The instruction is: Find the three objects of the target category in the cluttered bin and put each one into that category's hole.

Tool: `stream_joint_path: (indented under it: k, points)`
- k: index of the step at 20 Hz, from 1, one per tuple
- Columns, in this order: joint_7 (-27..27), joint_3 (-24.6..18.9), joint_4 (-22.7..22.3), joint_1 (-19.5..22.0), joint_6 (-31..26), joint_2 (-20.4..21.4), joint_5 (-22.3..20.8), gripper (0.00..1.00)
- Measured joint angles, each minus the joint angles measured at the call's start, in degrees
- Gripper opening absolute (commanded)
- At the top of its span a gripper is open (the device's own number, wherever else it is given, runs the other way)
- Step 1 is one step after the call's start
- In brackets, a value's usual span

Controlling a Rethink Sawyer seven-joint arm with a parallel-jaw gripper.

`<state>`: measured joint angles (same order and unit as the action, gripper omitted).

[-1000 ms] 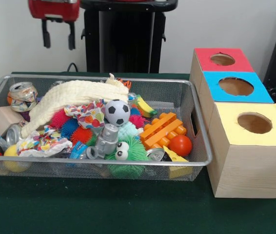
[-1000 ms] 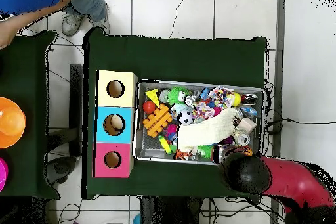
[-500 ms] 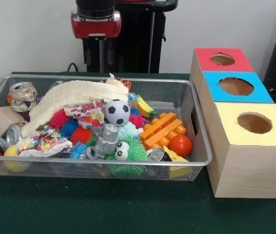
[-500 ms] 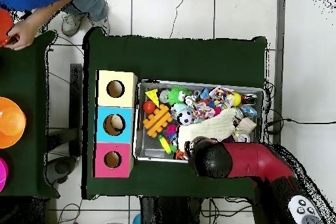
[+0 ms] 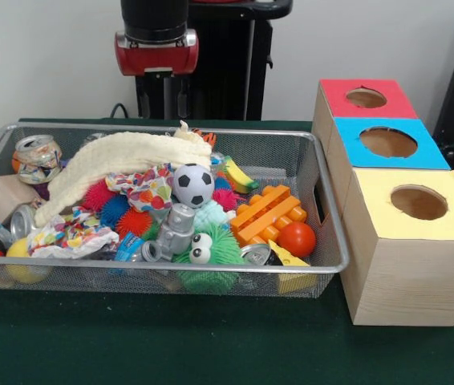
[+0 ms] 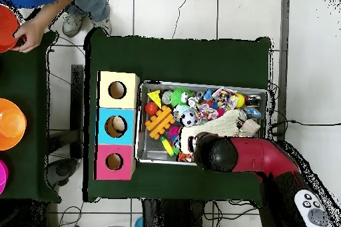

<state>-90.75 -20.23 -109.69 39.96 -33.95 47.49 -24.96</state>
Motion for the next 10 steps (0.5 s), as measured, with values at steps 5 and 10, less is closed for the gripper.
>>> stream_joint_path:
  k: [5,10]
  points:
    - [0.0,0.0,2.9,0.0,-1.6,0.0,1.4,1.0]
    - [0.0,0.0,6.0,-0.4,-1.7,-0.5,1.5,1.0]
